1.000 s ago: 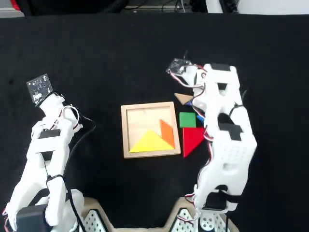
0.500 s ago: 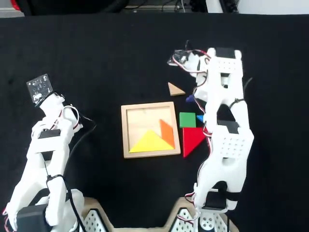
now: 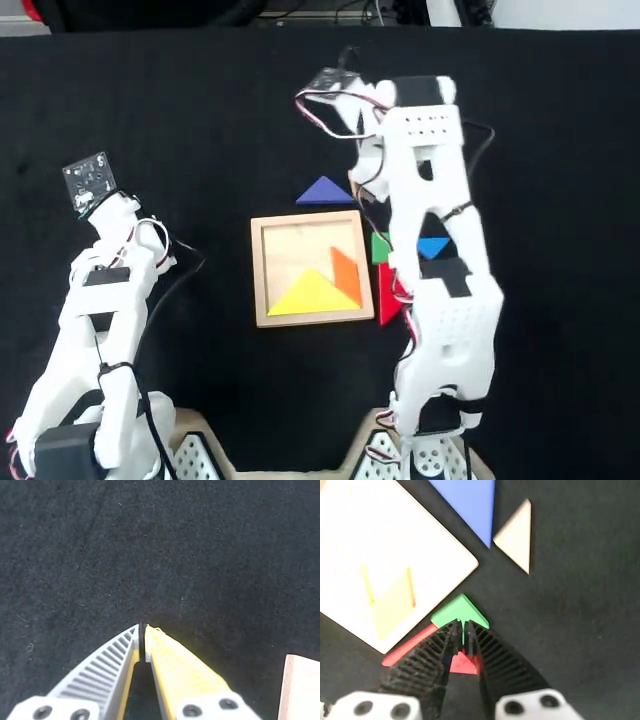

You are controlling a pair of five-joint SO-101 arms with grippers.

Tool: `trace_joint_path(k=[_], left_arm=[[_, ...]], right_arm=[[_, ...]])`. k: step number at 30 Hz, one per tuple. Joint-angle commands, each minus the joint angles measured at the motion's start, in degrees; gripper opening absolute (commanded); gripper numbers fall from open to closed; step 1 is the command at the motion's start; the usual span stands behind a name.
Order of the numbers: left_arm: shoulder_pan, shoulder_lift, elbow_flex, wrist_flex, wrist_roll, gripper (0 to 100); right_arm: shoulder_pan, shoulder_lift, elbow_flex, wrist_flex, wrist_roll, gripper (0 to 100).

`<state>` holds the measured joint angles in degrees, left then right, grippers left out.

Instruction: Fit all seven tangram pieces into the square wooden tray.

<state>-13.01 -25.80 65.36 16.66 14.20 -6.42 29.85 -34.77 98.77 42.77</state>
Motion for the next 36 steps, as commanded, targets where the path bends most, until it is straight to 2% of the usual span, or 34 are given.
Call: trace_joint_path(k=[1,4,11,13,17,20,30,36], left_arm=[[0.6,-1.8,-0.2,-1.0,-0.5,3],[0.8,-1.8,-0.2,-0.9,-0.5,3],[0.6,-1.8,-0.2,-0.7,-0.5,3],[0.5,-1.8,-0.2,-0.8,-0.5,3],[0.5,-1.8,-0.2,-1.0,-0.5,3],[0.5,-1.8,-0.2,-1.0,-0.5,3],[0.7,-1.8,-0.2,-0.9,-0.5,3],[0.6,-1.8,-0.2,-1.0,-0.5,3]], right_arm=[[0.8,-5.1,-0.1,-0.1,-1.5,1.1],[0.9,-4.7,0.7,-1.4,-1.7,1.1],[-4.1,0.7,3.3,-15.8,-5.5,1.8],[-5.7,3.5,3.2,-17.3,-4.8,6.6],[-8.5,8.0,2.9,-14.5,8.1,22.4],[-9.9,8.4,2.8,-11.7,16.7,23.0],[-10.7,12.3,-2.2,-11.5,23.6,20.5],[-10.5,14.9,-6.5,-11.2,25.0,20.6]])
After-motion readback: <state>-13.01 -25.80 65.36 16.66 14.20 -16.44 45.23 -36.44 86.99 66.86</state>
